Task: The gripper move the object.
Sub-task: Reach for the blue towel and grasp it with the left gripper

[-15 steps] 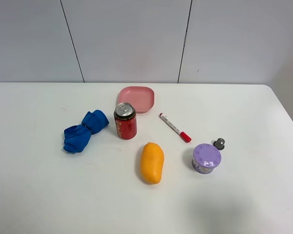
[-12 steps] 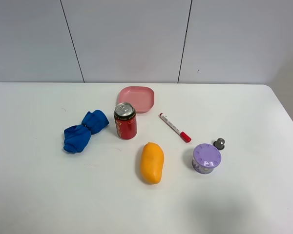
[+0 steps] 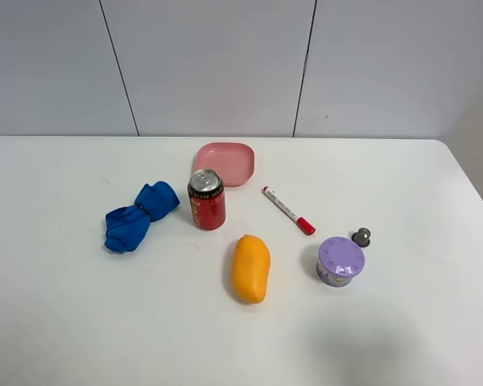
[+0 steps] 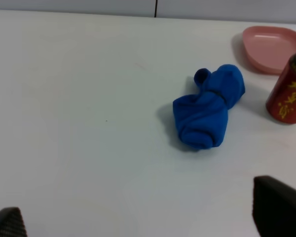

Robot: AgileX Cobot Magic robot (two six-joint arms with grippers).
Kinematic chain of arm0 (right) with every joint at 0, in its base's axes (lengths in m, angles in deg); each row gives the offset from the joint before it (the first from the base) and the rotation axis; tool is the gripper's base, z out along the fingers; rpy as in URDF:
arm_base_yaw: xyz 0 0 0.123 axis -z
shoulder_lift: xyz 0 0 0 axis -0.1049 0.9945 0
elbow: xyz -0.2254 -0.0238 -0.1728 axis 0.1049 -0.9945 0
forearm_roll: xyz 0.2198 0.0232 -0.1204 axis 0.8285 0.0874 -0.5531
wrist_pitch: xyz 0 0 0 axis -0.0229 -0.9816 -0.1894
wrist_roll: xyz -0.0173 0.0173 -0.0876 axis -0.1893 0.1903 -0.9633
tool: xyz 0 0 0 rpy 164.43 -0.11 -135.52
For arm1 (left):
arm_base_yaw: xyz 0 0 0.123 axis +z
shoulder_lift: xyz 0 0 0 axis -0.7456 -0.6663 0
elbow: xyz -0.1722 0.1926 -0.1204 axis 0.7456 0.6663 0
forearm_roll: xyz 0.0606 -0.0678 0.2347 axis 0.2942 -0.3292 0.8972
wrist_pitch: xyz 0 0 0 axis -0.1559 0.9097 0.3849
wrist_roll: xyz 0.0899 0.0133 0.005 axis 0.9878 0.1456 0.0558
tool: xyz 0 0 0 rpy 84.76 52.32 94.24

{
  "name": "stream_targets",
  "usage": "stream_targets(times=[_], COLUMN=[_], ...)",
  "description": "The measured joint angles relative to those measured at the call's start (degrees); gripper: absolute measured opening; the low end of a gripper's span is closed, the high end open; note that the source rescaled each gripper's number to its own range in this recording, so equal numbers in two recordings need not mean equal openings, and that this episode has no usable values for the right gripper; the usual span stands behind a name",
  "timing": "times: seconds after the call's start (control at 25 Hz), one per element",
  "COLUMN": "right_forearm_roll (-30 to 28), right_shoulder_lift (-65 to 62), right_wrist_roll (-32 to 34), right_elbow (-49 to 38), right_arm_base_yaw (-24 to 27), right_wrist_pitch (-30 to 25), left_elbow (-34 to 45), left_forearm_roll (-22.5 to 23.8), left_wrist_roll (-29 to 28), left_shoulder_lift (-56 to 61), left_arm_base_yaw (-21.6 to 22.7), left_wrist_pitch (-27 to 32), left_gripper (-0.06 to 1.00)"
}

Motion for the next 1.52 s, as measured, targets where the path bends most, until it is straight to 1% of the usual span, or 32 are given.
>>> stream_targets(times=[0.48,0.6,0.68,0.76,0.84,0.92,1.04,1.16,1.28,1.36,1.52], right_forearm_roll=[0.0,0.0,0.0,0.0,0.0,0.0,0.0,0.0,0.0,0.0,0.0], right_shoulder_lift=[0.0,0.0,0.0,0.0,0.0,0.0,0.0,0.0,0.0,0.0,0.0], right_wrist_roll=[0.0,0.0,0.0,0.0,0.0,0.0,0.0,0.0,0.0,0.0,0.0], right_elbow=[0.0,0.0,0.0,0.0,0.0,0.0,0.0,0.0,0.0,0.0,0.0], right_arm_base_yaw=[0.0,0.0,0.0,0.0,0.0,0.0,0.0,0.0,0.0,0.0,0.0], right_wrist_pitch=[0.0,0.0,0.0,0.0,0.0,0.0,0.0,0.0,0.0,0.0,0.0], left_elbow=[0.0,-1.5,-4.9,-8.8,-14.3,-20.5,-29.2,-36.6,-41.6,-43.4,-43.9], left_forearm_roll=[0.0,0.0,-0.4,-0.4,-2.3,-5.4,-12.1,-15.9,-16.6,-16.6,-15.0], left_wrist_roll=[0.0,1.4,4.6,10.3,16.6,21.3,25.3,30.2,35.4,37.4,42.6], left_shoulder_lift=[-0.1,-4.8,-10.3,-17.0,-24.7,-32.0,-44.6,-55.4,-64.2,-68.6,-76.3], left_arm_base_yaw=[0.0,0.0,0.0,0.0,0.0,0.0,0.0,0.0,0.0,-0.3,-3.8], left_wrist_pitch=[-0.1,-0.1,-0.1,-0.1,-0.1,0.8,5.0,8.2,8.4,8.4,7.1], left_gripper=[1.0,1.0,1.0,1.0,1.0,1.0,0.97,0.96,0.96,0.96,0.95])
